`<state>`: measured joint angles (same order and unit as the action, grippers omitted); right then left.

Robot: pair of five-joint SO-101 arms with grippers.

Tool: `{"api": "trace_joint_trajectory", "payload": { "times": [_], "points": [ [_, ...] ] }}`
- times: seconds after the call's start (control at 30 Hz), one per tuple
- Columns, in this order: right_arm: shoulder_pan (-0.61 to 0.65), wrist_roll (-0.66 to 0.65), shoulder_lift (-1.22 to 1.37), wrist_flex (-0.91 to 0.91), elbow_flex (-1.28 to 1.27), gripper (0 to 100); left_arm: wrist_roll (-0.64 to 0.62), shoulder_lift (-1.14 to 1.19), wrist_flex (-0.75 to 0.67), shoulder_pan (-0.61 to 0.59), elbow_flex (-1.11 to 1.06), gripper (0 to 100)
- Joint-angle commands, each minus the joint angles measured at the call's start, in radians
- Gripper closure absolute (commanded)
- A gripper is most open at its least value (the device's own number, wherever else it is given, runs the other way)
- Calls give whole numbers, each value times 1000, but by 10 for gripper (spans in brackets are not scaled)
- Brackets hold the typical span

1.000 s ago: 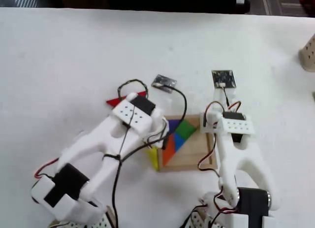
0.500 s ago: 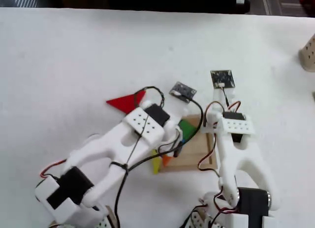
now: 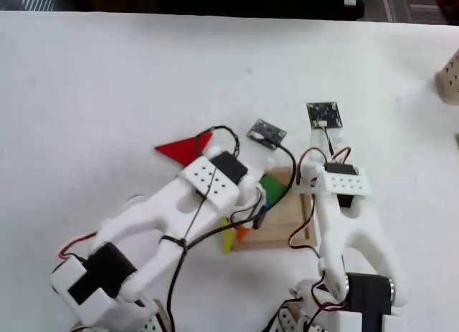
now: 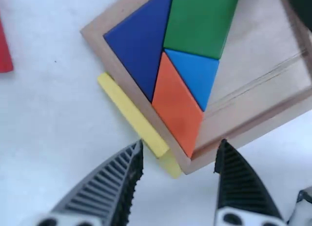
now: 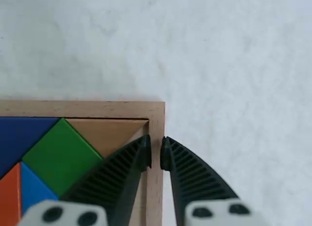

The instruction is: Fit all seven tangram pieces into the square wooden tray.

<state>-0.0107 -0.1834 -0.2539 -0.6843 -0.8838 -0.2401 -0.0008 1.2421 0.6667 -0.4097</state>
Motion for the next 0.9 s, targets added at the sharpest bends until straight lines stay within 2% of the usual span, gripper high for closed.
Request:
{"api": "trace_joint_trajectory", "payload": {
  "times": [0.0,0.3,0.5,0.7,0.87],
  "points": [
    [7,-28,-4,18,34,952,-6,-102,-17,-50,41,758],
    [7,-28,-4,18,34,951,-5,-343,87,-97,38,758],
    [8,-29,-12,10,32,953,11,-453,78,-351,-37,758],
    [47,-29,-15,-30,32,951,167,-538,-103,-636,-301,758],
    [113,-25,-64,-101,37,950,164,-545,-488,-840,-559,762]
  ]
}}
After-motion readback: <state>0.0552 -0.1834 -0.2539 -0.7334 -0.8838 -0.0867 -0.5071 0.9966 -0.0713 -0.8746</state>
